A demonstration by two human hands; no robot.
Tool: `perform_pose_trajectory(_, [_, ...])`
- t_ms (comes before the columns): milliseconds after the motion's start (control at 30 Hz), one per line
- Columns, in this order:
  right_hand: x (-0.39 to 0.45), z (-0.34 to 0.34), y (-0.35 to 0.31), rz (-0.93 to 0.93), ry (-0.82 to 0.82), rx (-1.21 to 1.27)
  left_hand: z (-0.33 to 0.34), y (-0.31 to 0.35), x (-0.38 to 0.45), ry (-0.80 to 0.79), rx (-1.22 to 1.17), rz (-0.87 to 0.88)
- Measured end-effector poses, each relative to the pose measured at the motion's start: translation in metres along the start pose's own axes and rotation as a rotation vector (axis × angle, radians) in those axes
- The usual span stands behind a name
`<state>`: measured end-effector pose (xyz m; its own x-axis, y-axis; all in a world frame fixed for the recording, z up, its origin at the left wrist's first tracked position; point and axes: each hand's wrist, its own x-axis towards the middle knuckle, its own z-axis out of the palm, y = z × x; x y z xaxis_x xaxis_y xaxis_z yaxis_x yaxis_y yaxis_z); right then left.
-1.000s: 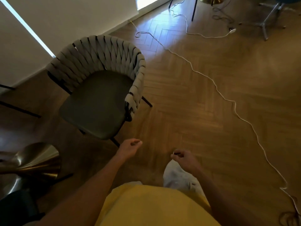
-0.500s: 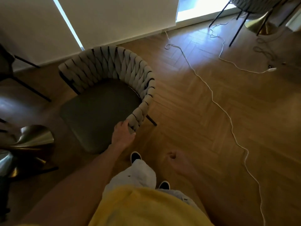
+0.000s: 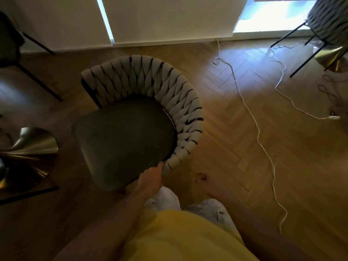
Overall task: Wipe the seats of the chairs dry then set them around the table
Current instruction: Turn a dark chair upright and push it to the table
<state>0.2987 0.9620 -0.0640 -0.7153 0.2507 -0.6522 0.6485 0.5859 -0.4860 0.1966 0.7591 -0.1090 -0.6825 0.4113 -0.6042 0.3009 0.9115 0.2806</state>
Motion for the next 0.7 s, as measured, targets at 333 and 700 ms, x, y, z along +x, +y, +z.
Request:
perform_pose_trajectory(333, [0.068,-0.019,-0.083,-0.338,-0.032,-0.479,-0.027,-0.077,-0.021,0.073,-0.064,-0.097])
perform_pose_trajectory(700, [0.132,-0.030,-0.128,-0.610,-0.058,-0.790,-0.034,-0.115,-0.021,0.167,-0.126,-0.482])
